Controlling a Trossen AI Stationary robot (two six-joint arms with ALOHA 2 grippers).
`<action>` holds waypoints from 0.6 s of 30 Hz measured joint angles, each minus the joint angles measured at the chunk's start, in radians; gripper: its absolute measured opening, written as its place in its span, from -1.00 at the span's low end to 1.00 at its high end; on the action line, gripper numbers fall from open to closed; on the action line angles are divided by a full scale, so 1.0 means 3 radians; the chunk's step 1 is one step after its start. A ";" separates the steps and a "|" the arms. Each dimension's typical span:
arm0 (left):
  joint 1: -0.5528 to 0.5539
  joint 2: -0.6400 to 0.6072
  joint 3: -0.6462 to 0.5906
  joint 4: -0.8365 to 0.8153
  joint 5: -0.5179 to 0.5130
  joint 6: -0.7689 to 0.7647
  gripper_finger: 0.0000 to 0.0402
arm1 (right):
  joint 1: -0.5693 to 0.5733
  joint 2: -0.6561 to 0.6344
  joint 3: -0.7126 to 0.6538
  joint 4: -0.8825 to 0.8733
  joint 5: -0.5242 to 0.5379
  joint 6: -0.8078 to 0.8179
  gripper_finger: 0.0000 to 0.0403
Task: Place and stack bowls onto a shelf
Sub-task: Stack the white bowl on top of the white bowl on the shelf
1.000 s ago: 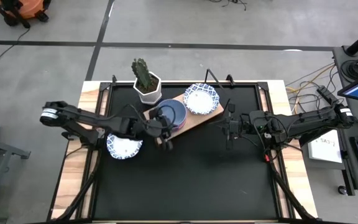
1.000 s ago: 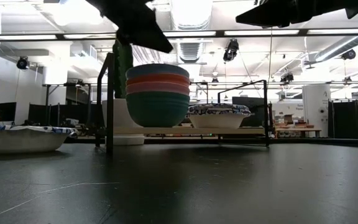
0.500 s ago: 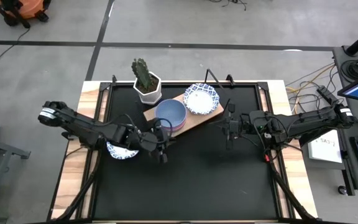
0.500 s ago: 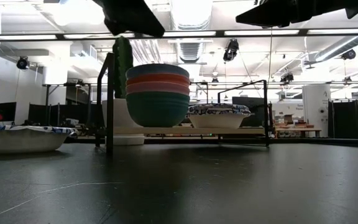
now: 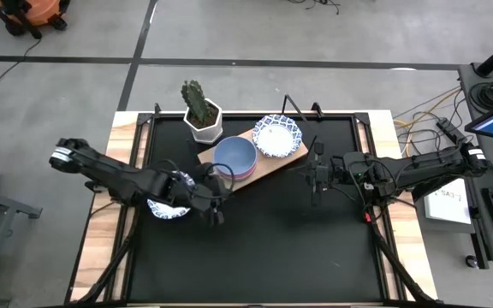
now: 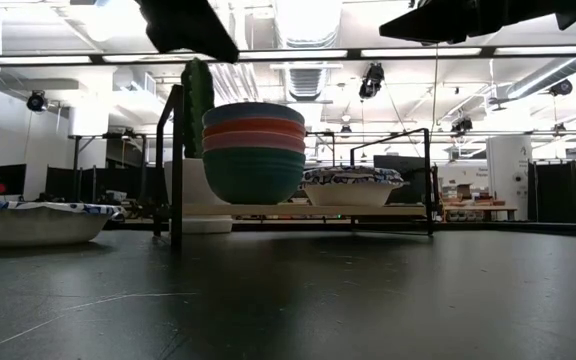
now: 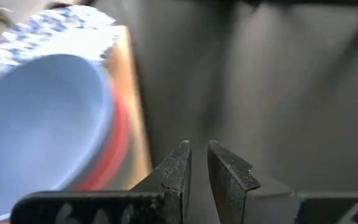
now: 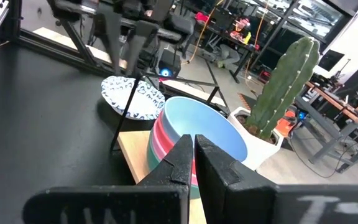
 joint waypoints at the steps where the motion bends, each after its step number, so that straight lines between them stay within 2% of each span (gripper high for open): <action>1: 0.0000 -0.0024 0.0001 -0.0061 -0.0108 0.0059 -0.82 | 0.0000 0.0000 0.0000 0.0004 0.0000 0.0000 -0.96; 6: 0.0059 -0.0048 -0.0019 -0.0367 -0.0570 0.0203 -0.82 | 0.0000 0.0000 0.0000 0.0004 0.0000 0.0001 -0.96; 18: 0.0423 -0.0037 -0.0035 -0.0384 -0.0595 0.0288 -0.82 | 0.0000 0.0000 0.0000 0.0005 0.0001 0.0003 -0.96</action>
